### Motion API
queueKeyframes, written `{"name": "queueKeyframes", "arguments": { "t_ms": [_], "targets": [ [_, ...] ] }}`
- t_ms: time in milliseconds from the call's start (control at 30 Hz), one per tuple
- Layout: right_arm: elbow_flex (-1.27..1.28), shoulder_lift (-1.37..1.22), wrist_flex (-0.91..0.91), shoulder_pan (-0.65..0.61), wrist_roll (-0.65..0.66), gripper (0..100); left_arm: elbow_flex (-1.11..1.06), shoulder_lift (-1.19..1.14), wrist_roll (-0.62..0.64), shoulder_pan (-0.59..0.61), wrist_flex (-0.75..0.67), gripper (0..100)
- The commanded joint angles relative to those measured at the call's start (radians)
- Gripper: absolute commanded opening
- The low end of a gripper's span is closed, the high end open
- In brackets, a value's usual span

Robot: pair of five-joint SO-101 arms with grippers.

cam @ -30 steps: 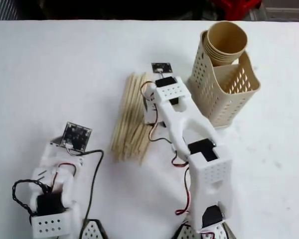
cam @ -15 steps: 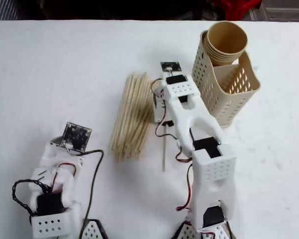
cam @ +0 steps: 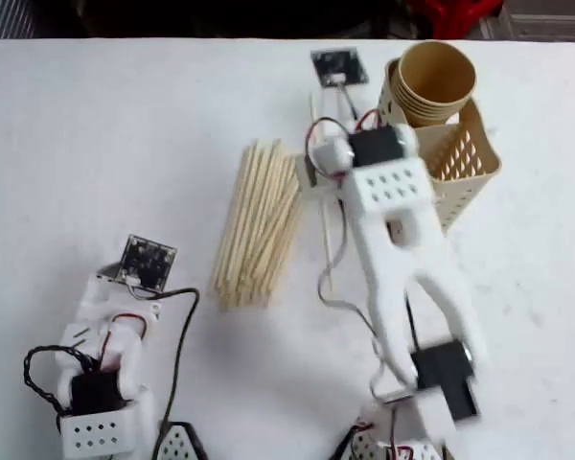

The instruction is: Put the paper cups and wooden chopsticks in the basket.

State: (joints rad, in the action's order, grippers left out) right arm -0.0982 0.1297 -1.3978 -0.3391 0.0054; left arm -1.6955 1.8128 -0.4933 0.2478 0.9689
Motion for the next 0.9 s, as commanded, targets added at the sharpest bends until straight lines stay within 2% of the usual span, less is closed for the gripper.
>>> {"name": "queueKeyframes", "arguments": {
  "t_ms": [0,133,300,533,667,867],
  "targets": [
    [-0.017,0.26,0.041,0.024,0.052,1.8,0.003,0.008,-0.012,-0.01,0.002,14],
    [-0.015,0.424,0.162,0.093,0.052,1.8,0.003,0.008,-0.012,-0.012,0.002,14],
    [-0.009,0.484,0.346,0.222,0.049,1.8,0.003,0.008,-0.012,-0.012,0.002,14],
    [0.092,0.513,0.377,0.377,0.081,1.8,0.003,0.008,-0.012,-0.01,0.002,14],
    [0.203,0.585,0.478,0.449,0.126,1.8,0.003,0.008,-0.012,-0.012,0.002,14],
    [0.371,0.664,0.601,0.46,0.133,1.8,0.003,0.008,-0.012,-0.012,0.002,14]
  ]
}}
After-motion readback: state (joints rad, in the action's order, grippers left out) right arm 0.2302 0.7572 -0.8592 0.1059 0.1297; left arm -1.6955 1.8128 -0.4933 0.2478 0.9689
